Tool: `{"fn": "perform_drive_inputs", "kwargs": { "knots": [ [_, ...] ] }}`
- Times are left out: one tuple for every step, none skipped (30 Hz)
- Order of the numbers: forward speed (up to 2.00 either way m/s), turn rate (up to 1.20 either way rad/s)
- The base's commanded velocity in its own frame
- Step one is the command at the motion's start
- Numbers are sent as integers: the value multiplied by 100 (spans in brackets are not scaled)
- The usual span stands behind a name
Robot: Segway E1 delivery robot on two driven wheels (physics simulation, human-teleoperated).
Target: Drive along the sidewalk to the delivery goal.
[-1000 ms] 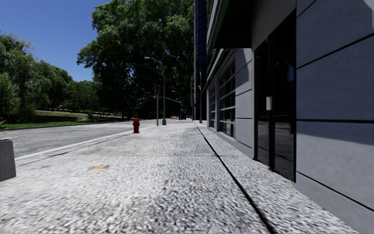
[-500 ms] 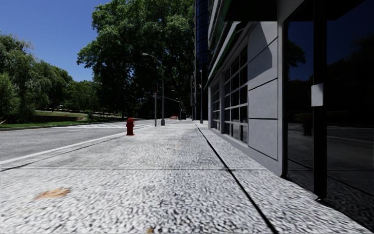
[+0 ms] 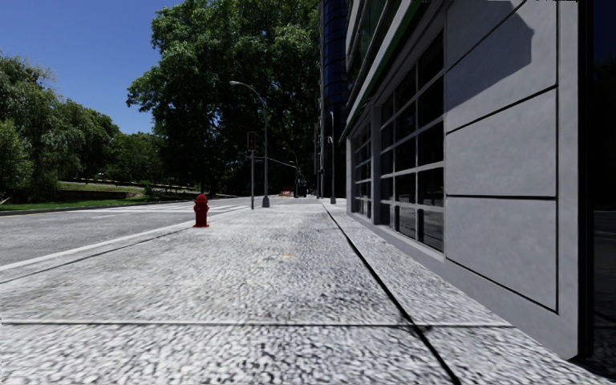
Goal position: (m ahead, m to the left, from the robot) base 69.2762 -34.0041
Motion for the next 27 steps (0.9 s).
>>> {"fn": "perform_drive_inputs", "kwargs": {
  "knots": [
    [200, 0],
    [200, 0],
    [200, 0],
    [200, 0],
    [200, 0],
    [200, 0],
    [200, 0],
    [200, 0],
    [200, 0],
    [200, 0],
    [200, 0],
    [200, -1],
    [200, -1],
    [200, -3],
    [200, -6],
    [200, -10],
    [200, -10],
    [200, -11],
    [200, -13],
    [200, -16],
    [200, -16],
    [200, -16],
    [200, -20],
    [200, -24],
    [200, -25],
    [200, -25],
    [200, -25]
  ]
}}
